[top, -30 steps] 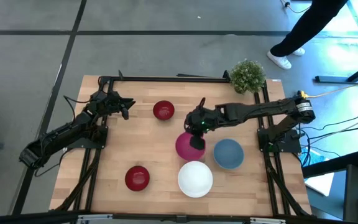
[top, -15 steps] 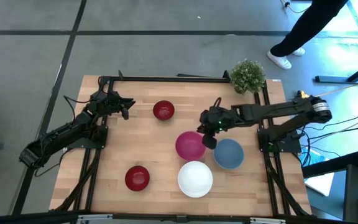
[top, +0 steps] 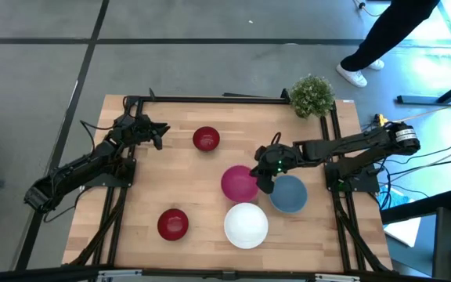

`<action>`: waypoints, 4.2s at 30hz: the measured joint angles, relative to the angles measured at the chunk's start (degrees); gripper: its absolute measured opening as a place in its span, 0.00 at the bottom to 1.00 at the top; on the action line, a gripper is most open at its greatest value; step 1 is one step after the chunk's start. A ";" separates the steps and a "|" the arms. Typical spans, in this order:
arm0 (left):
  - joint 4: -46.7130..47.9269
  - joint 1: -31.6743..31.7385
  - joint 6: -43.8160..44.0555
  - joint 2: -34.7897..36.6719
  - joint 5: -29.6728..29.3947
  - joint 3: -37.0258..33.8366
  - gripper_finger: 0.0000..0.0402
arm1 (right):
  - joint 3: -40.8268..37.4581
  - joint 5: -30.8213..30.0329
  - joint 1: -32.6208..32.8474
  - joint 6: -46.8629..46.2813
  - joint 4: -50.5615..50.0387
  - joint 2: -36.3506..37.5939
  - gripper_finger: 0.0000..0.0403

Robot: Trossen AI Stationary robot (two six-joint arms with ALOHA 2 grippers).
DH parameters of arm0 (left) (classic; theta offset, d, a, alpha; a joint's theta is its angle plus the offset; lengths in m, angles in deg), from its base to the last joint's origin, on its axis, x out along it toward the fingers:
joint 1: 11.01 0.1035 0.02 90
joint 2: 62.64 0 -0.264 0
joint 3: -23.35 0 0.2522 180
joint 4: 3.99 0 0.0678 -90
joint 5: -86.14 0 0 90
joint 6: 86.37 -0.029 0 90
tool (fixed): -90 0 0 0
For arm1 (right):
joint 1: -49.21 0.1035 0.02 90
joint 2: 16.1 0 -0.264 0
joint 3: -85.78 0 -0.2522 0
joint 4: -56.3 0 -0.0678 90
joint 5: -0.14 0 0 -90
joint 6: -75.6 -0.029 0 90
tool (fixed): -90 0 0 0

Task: Nest bowls inside each other
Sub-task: Stack the pink bowl on the white bowl

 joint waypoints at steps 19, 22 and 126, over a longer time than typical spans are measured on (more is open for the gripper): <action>0.04 0.00 -0.02 0.00 -0.02 0.01 0.25 | -1.61 -2.78 -0.04 -1.39 0.68 -4.80 0.14; 0.04 0.00 -0.02 0.00 -0.02 0.00 0.25 | -1.61 -2.73 -0.04 -1.35 0.71 -5.37 0.14; 0.87 -0.02 -1.53 -0.02 0.00 0.00 0.25 | 3.40 -2.75 -5.33 1.25 -6.71 -8.10 0.49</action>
